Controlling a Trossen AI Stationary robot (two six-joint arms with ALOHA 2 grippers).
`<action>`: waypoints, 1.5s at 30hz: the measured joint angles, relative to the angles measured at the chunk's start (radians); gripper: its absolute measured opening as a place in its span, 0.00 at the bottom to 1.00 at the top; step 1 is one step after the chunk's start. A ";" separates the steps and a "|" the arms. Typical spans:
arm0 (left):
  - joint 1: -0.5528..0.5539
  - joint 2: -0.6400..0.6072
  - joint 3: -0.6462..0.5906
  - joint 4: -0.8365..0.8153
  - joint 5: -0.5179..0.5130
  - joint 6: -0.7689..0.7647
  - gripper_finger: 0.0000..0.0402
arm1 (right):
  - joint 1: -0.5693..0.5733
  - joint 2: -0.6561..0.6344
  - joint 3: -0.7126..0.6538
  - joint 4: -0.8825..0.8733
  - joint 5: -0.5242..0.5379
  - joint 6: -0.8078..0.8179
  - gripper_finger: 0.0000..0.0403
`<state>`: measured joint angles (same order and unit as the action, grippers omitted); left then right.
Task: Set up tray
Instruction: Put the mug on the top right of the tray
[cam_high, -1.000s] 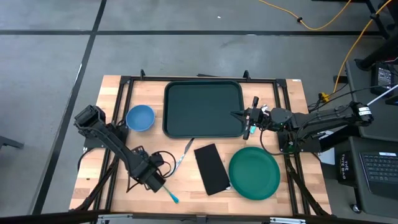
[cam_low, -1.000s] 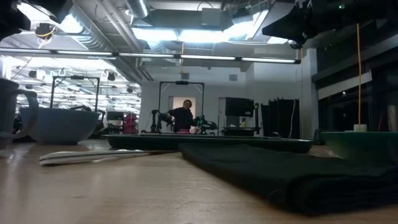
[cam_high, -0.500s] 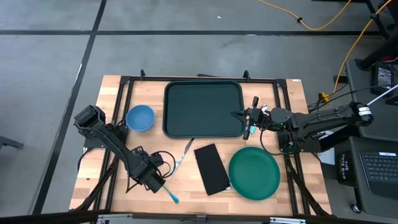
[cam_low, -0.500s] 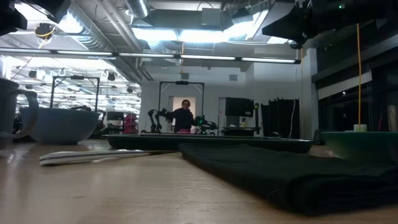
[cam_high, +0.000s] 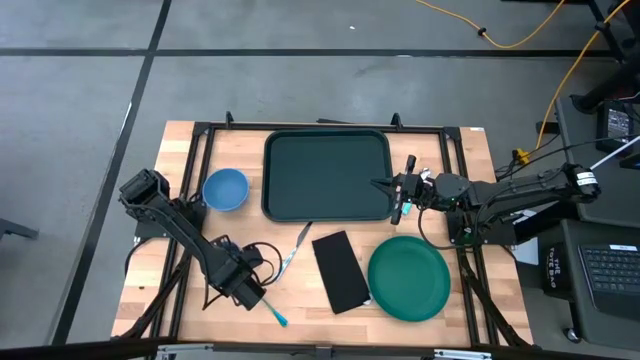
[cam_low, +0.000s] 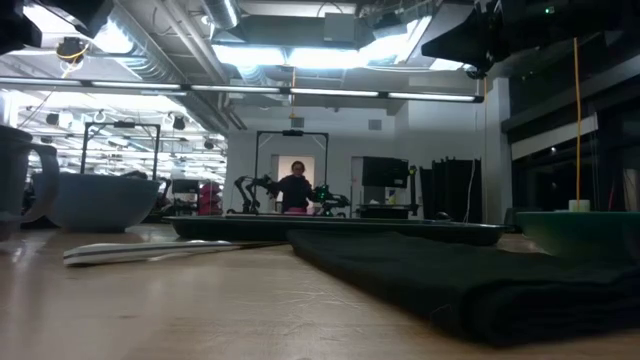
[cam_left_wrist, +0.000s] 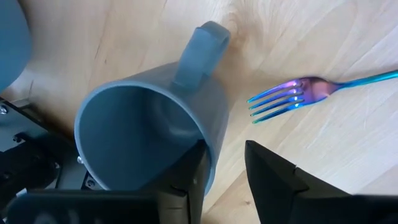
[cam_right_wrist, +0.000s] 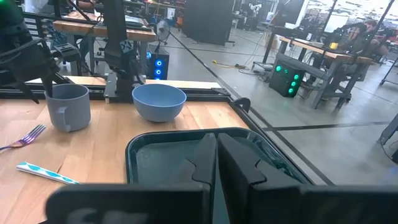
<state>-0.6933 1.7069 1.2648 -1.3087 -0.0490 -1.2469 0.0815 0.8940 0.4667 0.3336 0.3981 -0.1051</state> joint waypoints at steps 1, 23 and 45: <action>0.000 0.000 0.000 0.000 0.000 0.000 0.24 | 0.000 0.000 0.000 0.000 0.000 0.000 0.06; 0.000 0.000 0.000 0.001 -0.002 0.012 0.01 | 0.000 0.000 0.000 0.000 0.000 0.001 0.06; 0.016 -0.099 0.074 -0.103 -0.224 0.180 0.01 | 0.000 0.000 0.000 0.007 -0.009 0.041 0.06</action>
<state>-0.6778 1.6075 1.3384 -1.4118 -0.2729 -1.0664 0.0814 0.8940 0.4664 0.3409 0.3893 -0.0639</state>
